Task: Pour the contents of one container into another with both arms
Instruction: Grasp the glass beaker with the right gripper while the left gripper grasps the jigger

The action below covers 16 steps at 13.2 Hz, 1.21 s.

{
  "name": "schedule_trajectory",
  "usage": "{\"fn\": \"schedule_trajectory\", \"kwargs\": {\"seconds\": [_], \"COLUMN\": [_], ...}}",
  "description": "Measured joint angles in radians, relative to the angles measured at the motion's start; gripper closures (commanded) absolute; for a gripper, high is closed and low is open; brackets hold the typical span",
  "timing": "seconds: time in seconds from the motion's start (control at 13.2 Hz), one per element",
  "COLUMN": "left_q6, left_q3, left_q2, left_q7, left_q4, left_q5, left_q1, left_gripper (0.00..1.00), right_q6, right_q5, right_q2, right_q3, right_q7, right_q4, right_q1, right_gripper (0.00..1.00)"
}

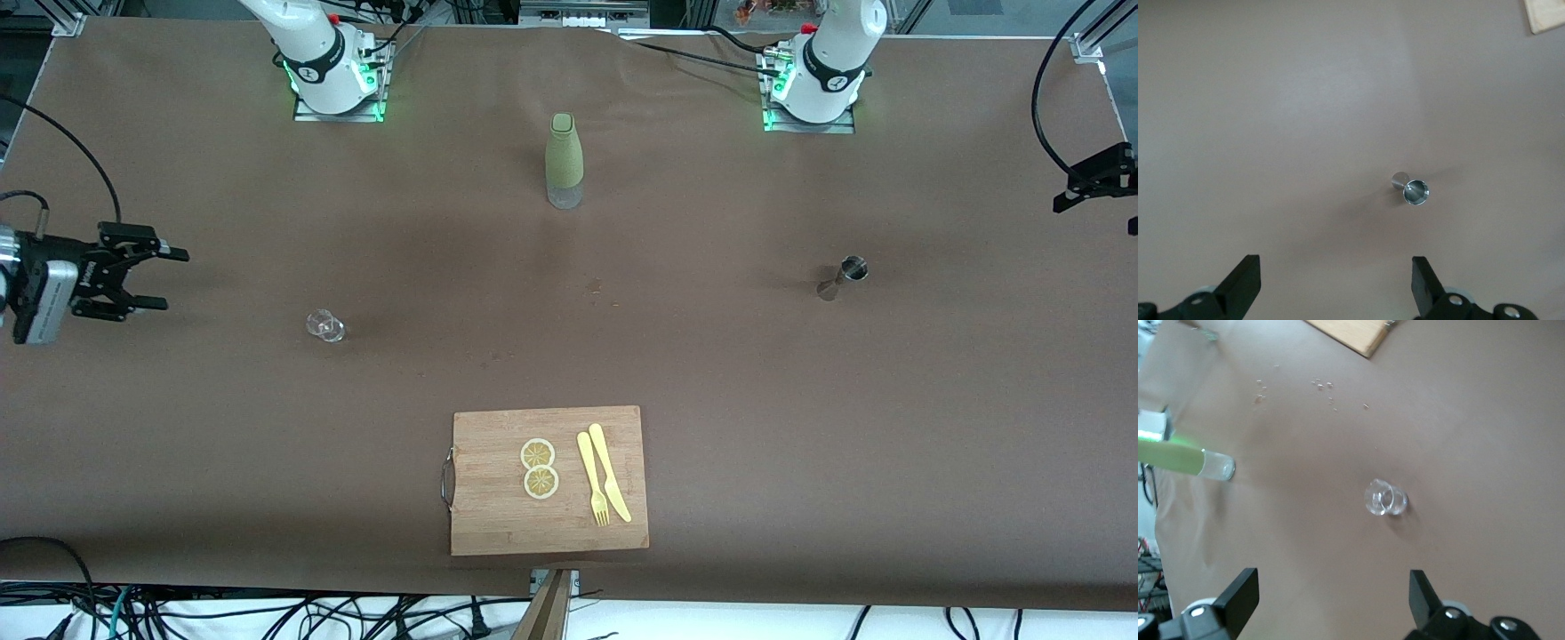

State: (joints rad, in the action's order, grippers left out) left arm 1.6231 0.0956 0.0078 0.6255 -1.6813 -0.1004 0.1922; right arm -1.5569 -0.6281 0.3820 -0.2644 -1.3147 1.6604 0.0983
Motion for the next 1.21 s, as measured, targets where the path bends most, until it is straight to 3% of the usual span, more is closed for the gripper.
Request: {"fn": "schedule_trajectory", "kwargs": {"seconds": [0.53, 0.91, 1.21], "left_q6": [0.186, 0.218, 0.218], "left_q3": [0.007, 0.008, 0.008], "left_q2": [0.187, 0.317, 0.389], "left_q7": [0.619, 1.112, 1.456], "left_q4": [-0.124, -0.192, -0.258], "left_q5": [-0.295, -0.485, -0.571], "left_q1": [0.151, 0.228, 0.275], "left_gripper": [0.0, 0.0, 0.0], "right_q6": [-0.011, -0.026, -0.01], "right_q5": [-0.248, -0.457, -0.528], "right_q2": [0.259, 0.42, 0.504], "right_q3": [0.0, 0.003, 0.042], "right_q7": [-0.725, -1.046, -1.185], "right_q4": [-0.001, -0.001, -0.003], "right_q1": [0.018, 0.031, 0.029], "right_gripper": [0.0, 0.0, 0.0]}}
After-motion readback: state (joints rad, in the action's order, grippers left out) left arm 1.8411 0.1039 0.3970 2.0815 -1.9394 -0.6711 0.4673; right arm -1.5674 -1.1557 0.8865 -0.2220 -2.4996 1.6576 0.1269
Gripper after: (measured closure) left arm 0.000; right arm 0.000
